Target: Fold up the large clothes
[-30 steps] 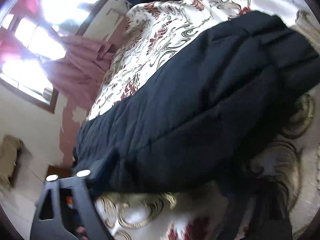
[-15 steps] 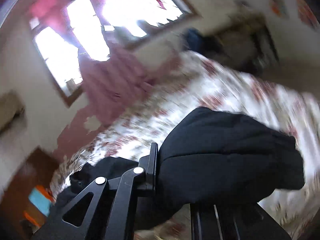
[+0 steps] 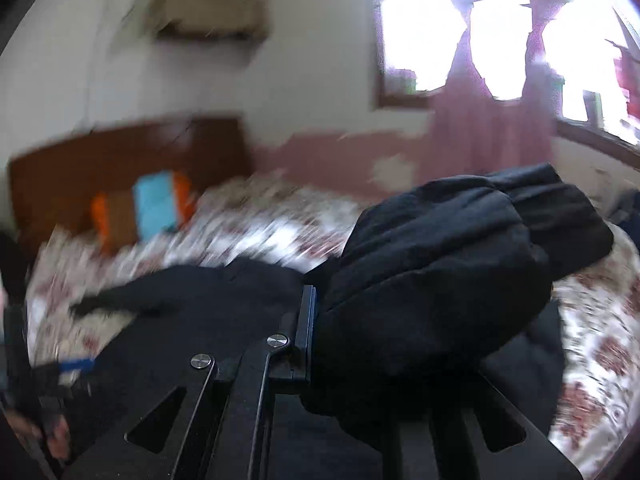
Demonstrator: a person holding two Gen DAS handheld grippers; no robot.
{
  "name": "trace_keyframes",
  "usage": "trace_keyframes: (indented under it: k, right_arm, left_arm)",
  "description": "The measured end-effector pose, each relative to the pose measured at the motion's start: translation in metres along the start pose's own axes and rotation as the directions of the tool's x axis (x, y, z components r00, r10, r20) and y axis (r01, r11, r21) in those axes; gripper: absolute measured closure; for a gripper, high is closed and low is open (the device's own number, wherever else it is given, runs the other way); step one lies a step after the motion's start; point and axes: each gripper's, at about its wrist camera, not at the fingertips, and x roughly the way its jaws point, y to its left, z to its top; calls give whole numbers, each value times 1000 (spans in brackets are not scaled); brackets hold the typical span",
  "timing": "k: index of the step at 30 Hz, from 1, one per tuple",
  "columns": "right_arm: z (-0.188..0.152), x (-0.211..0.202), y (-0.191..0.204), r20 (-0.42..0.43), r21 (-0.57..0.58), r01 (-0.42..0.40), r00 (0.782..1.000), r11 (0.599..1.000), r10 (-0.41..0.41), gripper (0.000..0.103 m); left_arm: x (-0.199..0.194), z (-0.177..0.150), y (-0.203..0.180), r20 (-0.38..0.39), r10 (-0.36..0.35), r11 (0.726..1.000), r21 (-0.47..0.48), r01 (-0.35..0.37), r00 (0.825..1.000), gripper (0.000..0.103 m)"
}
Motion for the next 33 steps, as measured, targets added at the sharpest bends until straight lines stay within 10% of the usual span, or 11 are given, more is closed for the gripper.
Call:
trace_keyframes:
  k: [5,9,12,15,27,29,31,33]
  right_arm:
    - [-47,56,87,-222,-138,-93,973,986,61,93]
    - [-100,96,119,-445,-217,-142,895,966,32,89]
    - [-121,95,126,-503,-208,-174,863,963,47,59]
    - [-133,67,119,-494,-204,-219,864,954,93,29]
    - [-130,-24,13,-351,-91,30,934,995,-61,28]
    - [-127,-25,-12,-341,-24,67,937,997,-71,28]
    - [-126,-23,-31,-335,42,80,940,996,-62,29]
    - [-124,-15,-42,-336,85,90,940,992,-57,38]
  left_arm:
    - [2,8,58,31,-38,987,-153,43,999,0]
    - [12,11,77,45,-96,976,-190,103,994,0]
    - [22,10,84,31,-139,971,-194,142,990,0]
    - [28,6,85,26,-175,967,-184,176,984,0]
    - [65,8,27,-85,-217,976,-39,215,972,2]
    - [65,11,19,-65,-211,977,-18,210,975,13]
    - [63,14,13,-48,-201,980,3,201,978,69]
    - [63,17,9,-27,-148,988,39,149,989,92]
